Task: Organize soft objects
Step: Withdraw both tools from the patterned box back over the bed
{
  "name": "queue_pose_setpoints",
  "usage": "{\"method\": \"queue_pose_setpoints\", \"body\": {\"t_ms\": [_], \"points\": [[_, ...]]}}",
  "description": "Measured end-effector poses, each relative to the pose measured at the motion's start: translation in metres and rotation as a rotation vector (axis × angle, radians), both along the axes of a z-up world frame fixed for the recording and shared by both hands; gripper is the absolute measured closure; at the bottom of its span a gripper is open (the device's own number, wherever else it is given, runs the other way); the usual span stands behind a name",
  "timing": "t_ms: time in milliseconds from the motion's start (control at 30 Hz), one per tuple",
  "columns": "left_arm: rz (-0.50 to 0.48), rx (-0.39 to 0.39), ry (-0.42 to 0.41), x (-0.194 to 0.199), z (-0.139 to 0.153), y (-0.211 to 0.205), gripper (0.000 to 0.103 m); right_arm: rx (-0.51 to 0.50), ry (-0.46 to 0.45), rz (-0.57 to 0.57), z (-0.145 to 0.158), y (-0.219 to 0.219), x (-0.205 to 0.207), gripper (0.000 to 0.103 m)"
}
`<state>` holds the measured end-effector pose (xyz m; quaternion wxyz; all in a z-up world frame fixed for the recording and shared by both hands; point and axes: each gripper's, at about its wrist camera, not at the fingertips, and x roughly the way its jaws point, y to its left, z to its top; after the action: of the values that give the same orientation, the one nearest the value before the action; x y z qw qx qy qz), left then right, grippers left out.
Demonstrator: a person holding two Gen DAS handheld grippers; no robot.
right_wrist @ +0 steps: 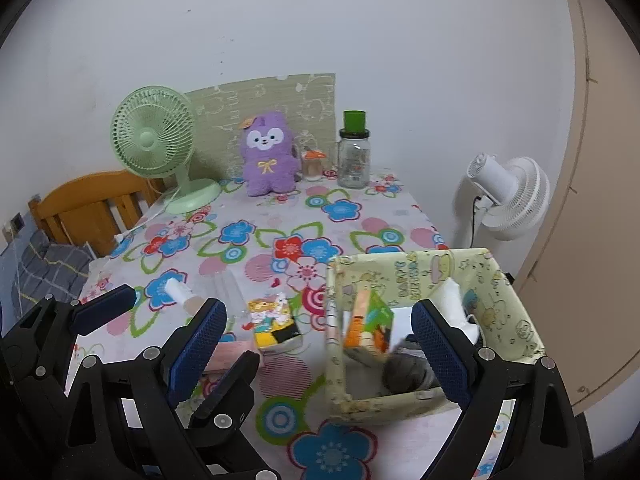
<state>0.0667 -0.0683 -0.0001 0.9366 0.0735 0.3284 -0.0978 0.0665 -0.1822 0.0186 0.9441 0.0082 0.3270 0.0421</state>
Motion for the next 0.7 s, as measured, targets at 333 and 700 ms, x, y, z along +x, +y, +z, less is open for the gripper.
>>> {"method": "queue_pose_setpoints", "body": {"t_ms": [333,700], "points": [[0.024,-0.001,0.011,0.002,-0.003,0.026,0.004,-0.007,0.003,0.027,-0.003,0.027,0.004,0.008],[0.047,-0.005,0.03,0.011,-0.01,0.054,0.003,-0.027,0.012,0.061,-0.01,0.057,0.014,0.008]]}}
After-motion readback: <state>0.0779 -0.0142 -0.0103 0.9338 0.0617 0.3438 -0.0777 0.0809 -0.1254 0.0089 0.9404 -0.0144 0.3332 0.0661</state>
